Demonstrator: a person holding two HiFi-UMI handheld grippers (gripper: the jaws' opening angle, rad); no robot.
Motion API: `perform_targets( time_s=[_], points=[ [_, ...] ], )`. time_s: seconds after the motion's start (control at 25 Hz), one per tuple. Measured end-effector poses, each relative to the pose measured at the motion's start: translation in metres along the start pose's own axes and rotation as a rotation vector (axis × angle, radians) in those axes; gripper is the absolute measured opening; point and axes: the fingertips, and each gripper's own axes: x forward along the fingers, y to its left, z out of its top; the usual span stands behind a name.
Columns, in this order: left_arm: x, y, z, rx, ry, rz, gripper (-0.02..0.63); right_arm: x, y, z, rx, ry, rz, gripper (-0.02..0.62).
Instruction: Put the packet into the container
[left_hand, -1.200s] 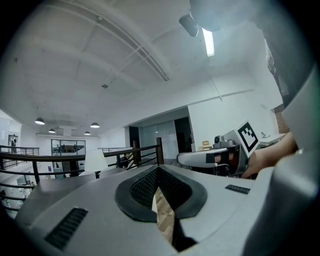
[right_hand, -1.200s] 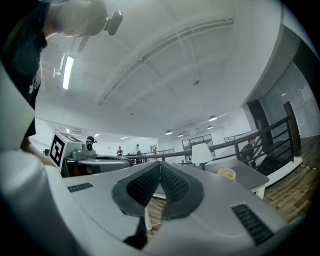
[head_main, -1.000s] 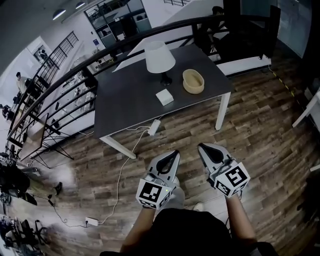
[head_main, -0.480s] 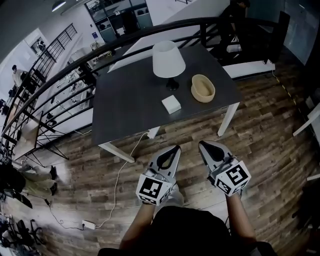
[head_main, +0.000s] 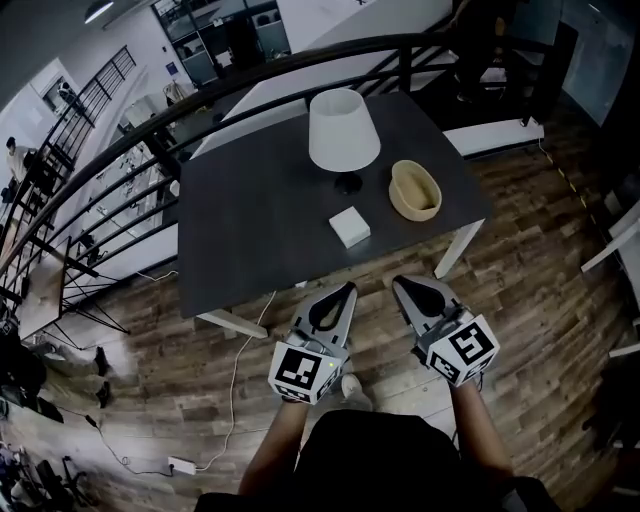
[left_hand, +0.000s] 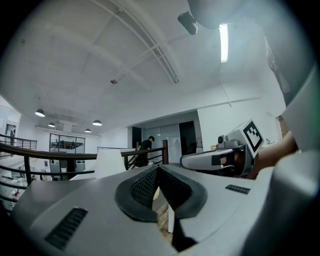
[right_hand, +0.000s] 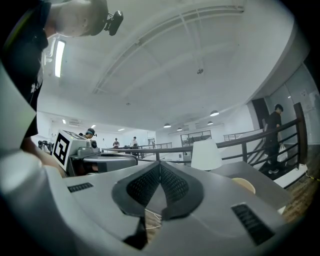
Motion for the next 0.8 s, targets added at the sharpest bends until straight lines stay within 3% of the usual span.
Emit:
perform_targets(
  time_s=[0.44,0.8],
  points=[
    [0.004,0.054,-0.01,-0.021,-0.027,-0.045,0.008,0.054,0.004,-0.004,-0.046,0.032,-0.046,0.005],
    [0.013,0.072,-0.027,-0.061,-0.012,-0.067,0.008,0.071,-0.002,-0.015,-0.042,0.069,-0.072,0.005]
  ],
)
